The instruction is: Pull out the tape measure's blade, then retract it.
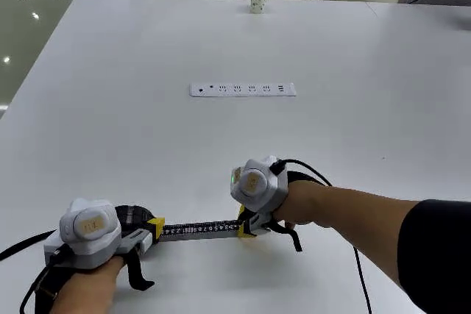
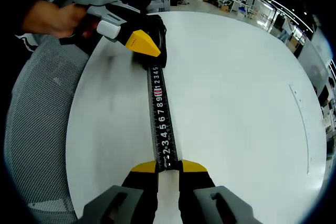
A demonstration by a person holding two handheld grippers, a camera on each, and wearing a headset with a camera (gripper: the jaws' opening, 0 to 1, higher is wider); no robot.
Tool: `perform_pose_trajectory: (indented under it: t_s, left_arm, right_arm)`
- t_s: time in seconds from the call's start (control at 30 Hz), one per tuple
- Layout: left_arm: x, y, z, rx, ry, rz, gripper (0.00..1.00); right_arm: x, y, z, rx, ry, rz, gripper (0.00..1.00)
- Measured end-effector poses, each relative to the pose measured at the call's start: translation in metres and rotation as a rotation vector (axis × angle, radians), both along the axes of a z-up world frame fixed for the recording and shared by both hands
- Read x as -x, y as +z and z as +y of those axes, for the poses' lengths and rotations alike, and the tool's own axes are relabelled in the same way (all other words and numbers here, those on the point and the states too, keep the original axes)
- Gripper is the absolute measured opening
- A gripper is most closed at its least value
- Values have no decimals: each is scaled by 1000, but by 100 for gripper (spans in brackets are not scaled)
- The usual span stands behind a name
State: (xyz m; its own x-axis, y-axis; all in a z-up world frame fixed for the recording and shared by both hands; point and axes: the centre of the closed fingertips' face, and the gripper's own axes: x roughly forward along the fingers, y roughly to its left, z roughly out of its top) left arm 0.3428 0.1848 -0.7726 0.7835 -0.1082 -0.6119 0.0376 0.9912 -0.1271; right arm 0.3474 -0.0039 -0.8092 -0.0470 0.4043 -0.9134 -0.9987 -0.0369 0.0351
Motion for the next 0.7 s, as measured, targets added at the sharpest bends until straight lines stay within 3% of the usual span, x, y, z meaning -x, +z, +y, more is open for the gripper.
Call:
perform_pose_trajectory:
  t_s: [0.7]
  left_arm:
    - [-1,-1,-1,16,-6,24,60]
  right_arm:
    - [2,2,13,-48,2,9,10]
